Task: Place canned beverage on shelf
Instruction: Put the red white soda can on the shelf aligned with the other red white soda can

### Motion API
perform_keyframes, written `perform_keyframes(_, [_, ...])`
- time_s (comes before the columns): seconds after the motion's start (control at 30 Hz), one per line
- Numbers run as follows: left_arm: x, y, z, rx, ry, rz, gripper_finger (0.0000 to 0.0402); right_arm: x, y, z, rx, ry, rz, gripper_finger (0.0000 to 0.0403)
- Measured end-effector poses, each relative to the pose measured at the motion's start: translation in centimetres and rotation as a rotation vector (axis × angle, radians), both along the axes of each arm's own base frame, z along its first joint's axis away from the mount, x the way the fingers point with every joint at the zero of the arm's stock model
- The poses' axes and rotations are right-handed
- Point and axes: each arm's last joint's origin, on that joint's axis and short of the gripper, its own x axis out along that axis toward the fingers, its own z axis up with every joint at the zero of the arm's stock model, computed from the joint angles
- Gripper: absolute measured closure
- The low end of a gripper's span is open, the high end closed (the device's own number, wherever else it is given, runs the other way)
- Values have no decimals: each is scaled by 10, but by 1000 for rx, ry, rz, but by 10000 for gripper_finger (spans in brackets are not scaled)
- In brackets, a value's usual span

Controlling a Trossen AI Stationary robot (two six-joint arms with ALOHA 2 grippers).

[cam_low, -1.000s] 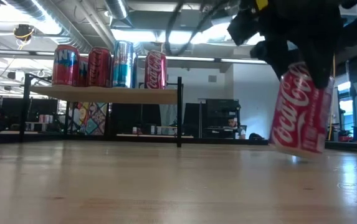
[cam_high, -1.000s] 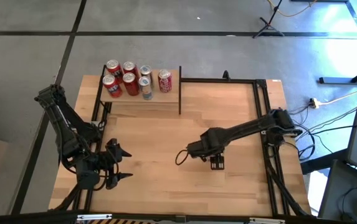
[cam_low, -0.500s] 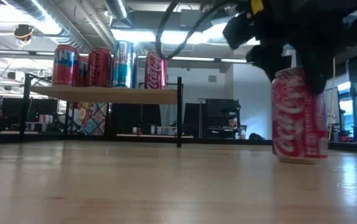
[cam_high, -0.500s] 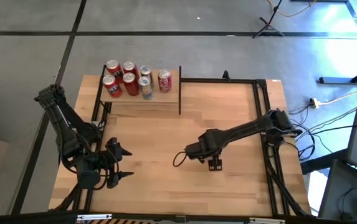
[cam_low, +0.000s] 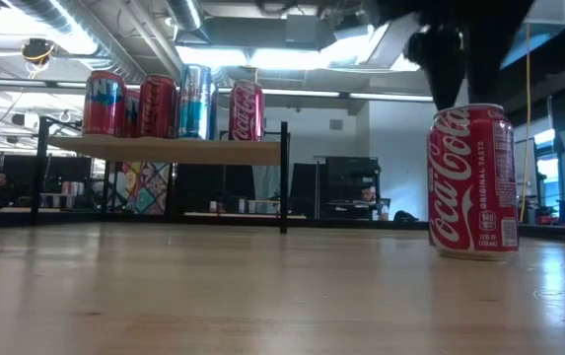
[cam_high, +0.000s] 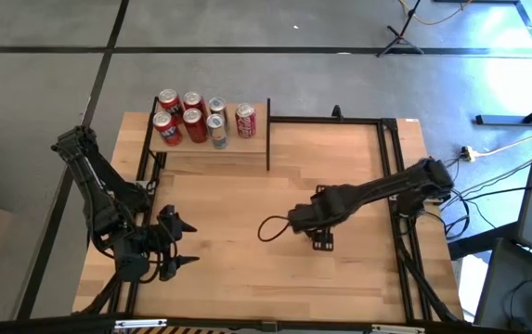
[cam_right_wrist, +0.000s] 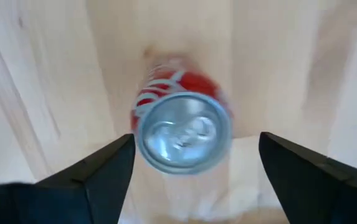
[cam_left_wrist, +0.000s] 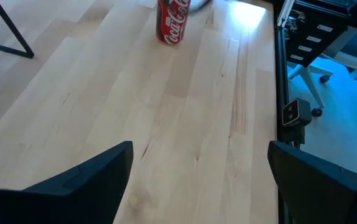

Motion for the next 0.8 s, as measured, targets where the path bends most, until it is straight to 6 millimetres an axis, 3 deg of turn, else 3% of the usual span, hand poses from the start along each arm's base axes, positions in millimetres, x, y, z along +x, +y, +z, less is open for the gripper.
perform_keyframes(0.17, [0, 0, 0, -1, 1, -1, 41, -19, 5, 29, -110, -146, -67, 77])
perform_keyframes(0.4, [0, 0, 0, -3, 0, 0, 41, -50, 37, 56, -159, -410, -127, 77])
perform_keyframes(0.67, [0, 0, 0, -5, -1, 0, 41, -99, 52, 51, -95, -724, -346, 77])
perform_keyframes(0.8, [0, 0, 0, -5, -1, 0, 41, -116, 54, 35, -60, -851, -429, 77])
